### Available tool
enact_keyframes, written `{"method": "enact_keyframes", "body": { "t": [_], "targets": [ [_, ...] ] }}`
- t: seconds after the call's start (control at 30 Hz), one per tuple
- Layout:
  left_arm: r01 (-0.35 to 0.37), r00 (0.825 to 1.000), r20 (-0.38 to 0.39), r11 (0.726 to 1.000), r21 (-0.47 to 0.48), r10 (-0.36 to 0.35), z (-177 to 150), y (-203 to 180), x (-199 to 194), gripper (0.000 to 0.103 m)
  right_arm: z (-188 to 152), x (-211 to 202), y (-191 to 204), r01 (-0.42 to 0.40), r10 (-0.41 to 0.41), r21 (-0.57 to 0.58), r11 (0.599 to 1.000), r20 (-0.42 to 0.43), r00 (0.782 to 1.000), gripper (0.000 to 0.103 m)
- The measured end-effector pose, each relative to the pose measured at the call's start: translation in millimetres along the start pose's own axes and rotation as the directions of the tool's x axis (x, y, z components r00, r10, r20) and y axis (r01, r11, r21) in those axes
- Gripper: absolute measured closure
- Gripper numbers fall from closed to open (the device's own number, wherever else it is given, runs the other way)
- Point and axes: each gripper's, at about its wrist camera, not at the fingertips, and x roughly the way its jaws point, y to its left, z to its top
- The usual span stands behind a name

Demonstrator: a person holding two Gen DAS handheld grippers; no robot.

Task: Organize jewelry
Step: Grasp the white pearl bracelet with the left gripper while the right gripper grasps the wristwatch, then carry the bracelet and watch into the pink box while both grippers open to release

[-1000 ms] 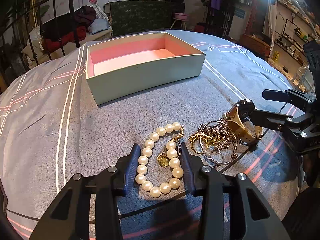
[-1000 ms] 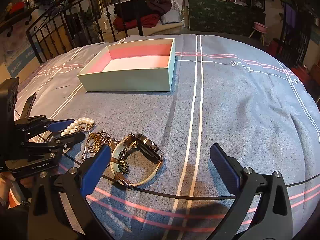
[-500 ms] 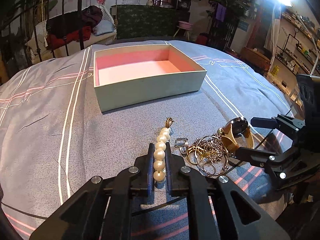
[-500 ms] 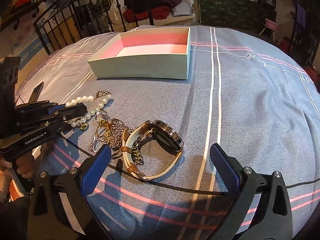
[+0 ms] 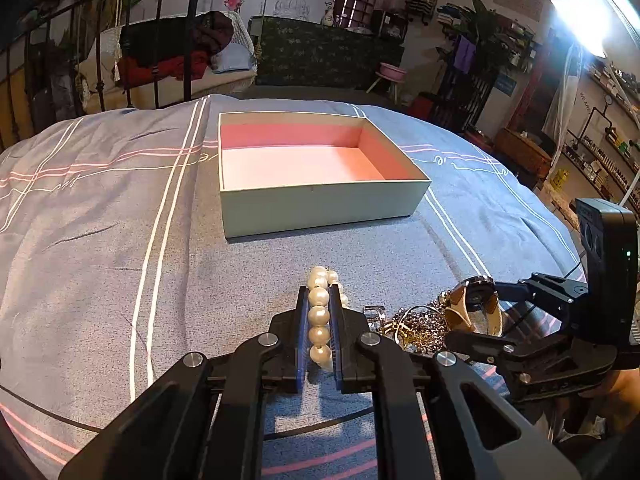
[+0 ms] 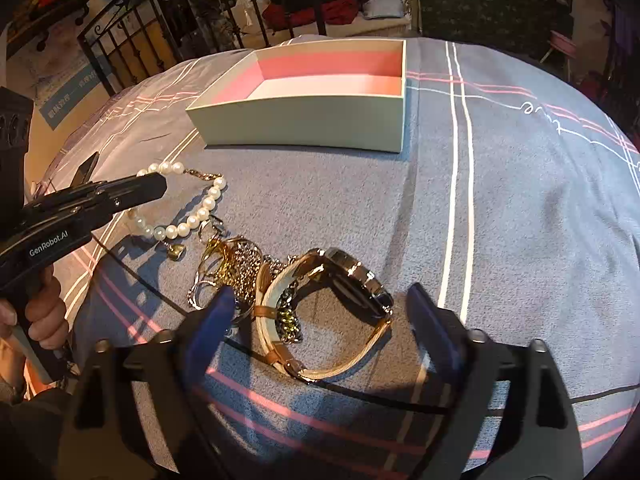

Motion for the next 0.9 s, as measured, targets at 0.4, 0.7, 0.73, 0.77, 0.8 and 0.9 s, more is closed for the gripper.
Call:
{"method": "enact_keyframes", "body": {
  "t": [0.4, 0.7, 0.73, 0.77, 0.8, 0.9],
  "targets": [
    [0.014, 0.999, 0.032, 1.0, 0.028, -0.015, 9.2, -12.5, -7.4, 0.094, -2.3, -11.0, -2.1, -0.004, 0.005, -0.016, 1.0, 0.035, 0.999, 0.064],
    [0.023, 0.999, 0.039, 1.0, 0.018, -0.023, 11.6, -12.1, -10.9, 0.094, 4.6, -26.3, -12.1, -0.034, 0.031, 0.036, 0.999, 0.088, 0.996, 0.065],
    [0.022, 0.999, 0.042, 1.0, 0.015, -0.023, 12.0, -12.0, -11.6, 0.094, 6.1, -27.2, -13.3, -0.036, 0.032, 0.042, 0.999, 0.09, 0.995, 0.065],
    [0.02, 0.999, 0.044, 1.0, 0.013, -0.021, 12.9, -11.7, -12.2, 0.094, 7.0, -27.6, -13.8, -0.031, 0.027, 0.041, 0.999, 0.092, 0.995, 0.065],
    [0.021, 0.999, 0.045, 1.0, 0.012, -0.021, 13.3, -11.6, -12.8, 0.094, 7.6, -27.6, -13.2, -0.028, 0.025, 0.036, 0.999, 0.092, 0.995, 0.065],
    [0.017, 0.999, 0.049, 1.0, 0.012, -0.018, 13.5, -12.1, -14.4, 0.094, 8.3, -27.3, -12.1, -0.031, 0.028, 0.036, 0.999, 0.095, 0.995, 0.065]
  ]
}}
